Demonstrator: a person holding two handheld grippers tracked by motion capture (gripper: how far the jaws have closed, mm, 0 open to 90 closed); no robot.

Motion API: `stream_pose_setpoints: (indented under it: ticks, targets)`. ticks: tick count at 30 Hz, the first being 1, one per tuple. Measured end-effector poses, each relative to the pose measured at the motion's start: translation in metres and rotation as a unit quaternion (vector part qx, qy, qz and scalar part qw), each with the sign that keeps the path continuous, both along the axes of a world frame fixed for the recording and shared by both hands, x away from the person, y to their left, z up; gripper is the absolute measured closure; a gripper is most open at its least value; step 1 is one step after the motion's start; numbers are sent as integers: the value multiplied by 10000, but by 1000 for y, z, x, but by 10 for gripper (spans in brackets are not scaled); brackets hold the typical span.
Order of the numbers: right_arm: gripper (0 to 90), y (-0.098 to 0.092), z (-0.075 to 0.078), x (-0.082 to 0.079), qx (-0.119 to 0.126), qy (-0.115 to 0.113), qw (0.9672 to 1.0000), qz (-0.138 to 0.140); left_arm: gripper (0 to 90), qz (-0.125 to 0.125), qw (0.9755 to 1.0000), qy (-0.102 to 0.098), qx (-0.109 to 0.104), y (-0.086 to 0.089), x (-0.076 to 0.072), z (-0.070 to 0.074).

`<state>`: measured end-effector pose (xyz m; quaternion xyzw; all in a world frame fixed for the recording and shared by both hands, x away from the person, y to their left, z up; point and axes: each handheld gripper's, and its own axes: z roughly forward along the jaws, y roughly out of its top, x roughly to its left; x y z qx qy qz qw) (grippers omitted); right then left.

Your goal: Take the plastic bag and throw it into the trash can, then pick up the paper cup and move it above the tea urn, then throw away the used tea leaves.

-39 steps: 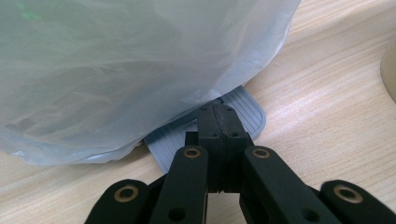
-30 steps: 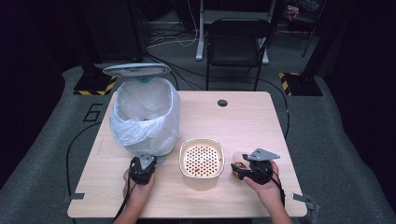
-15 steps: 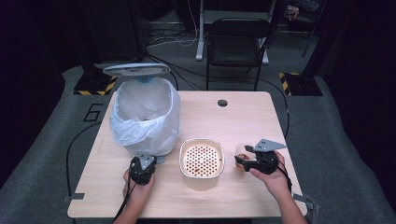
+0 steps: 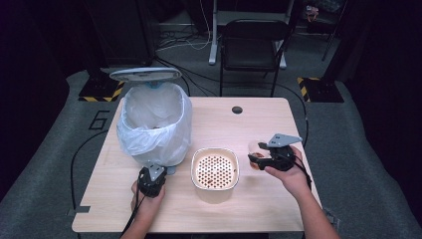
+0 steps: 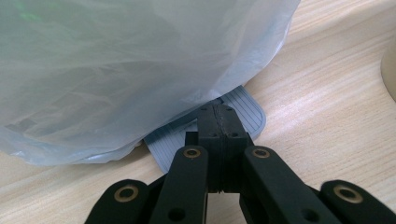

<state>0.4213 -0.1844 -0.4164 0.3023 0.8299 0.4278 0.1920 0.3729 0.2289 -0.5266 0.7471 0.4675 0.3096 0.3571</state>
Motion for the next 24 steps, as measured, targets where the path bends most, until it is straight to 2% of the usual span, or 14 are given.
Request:
stream_pose_setpoints:
  ticks: [8,11,14,17,19,24]
  targets:
    - [368,10,26,17,267,-76,9996,114,900,0,10000,3,-8,0,0,0]
    - [369,17,32,24,208,-125,9995,221,900,-4,10000,10,-15,0,0,0]
    - [368,24,36,31,188,-168,9993,290,900,-5,10000,14,-17,0,0,0]
    - [368,31,38,38,332,-265,9983,396,900,-3,10000,4,-7,0,0,0]
    - [368,36,39,43,384,-243,9980,447,900,0,10000,5,-14,0,0,0]
    - [367,46,45,53,426,-389,9965,604,900,0,10000,-21,-30,0,0,0]
